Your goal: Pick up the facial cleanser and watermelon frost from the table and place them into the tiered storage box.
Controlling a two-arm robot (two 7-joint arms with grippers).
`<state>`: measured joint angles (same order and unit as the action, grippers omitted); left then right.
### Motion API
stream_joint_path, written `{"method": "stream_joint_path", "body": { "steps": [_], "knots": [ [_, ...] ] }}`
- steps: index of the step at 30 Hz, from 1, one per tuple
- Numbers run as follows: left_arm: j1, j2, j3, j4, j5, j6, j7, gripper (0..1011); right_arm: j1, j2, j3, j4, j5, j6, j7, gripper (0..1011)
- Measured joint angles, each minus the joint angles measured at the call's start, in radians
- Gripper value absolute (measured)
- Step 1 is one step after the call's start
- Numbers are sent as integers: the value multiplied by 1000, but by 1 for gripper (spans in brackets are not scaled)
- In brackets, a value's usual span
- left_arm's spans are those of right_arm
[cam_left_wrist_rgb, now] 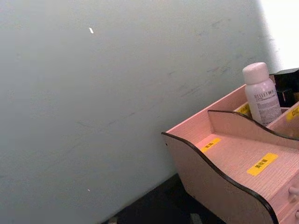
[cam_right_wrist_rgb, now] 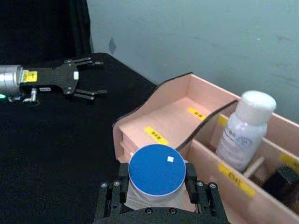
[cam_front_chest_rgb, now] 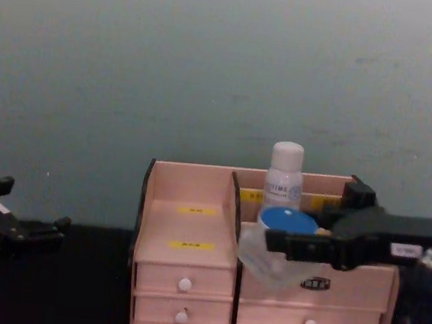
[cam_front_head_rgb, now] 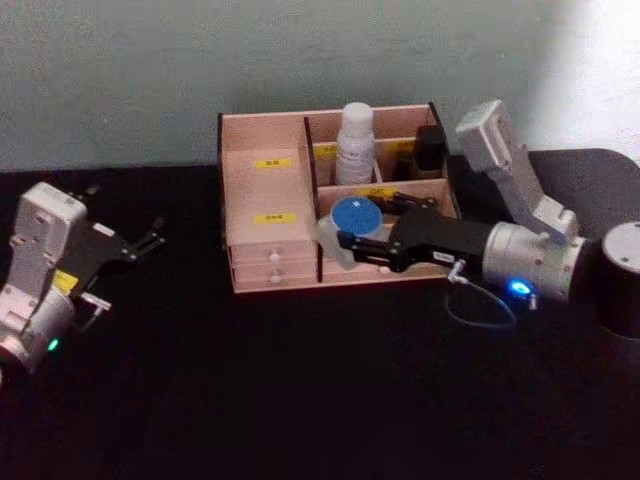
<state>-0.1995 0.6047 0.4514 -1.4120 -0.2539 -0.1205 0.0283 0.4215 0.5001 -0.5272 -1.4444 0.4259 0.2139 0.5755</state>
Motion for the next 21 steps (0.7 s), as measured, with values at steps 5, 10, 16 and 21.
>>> {"method": "stream_joint_path", "body": {
  "steps": [5, 10, 16, 21],
  "knots": [
    [0, 0, 0, 0, 0, 0, 0, 1001, 55, -41, -30, 56, -12, -3, 6, 723],
    [0, 0, 0, 0, 0, 0, 0, 1001, 101, -77, -51, 106, -16, -3, 17, 723],
    [0, 0, 0, 0, 0, 0, 0, 1001, 163, -128, -76, 189, -15, -2, 36, 723],
    [0, 0, 0, 0, 0, 0, 0, 1001, 202, -162, -91, 244, -17, -4, 41, 723]
  ]
}}
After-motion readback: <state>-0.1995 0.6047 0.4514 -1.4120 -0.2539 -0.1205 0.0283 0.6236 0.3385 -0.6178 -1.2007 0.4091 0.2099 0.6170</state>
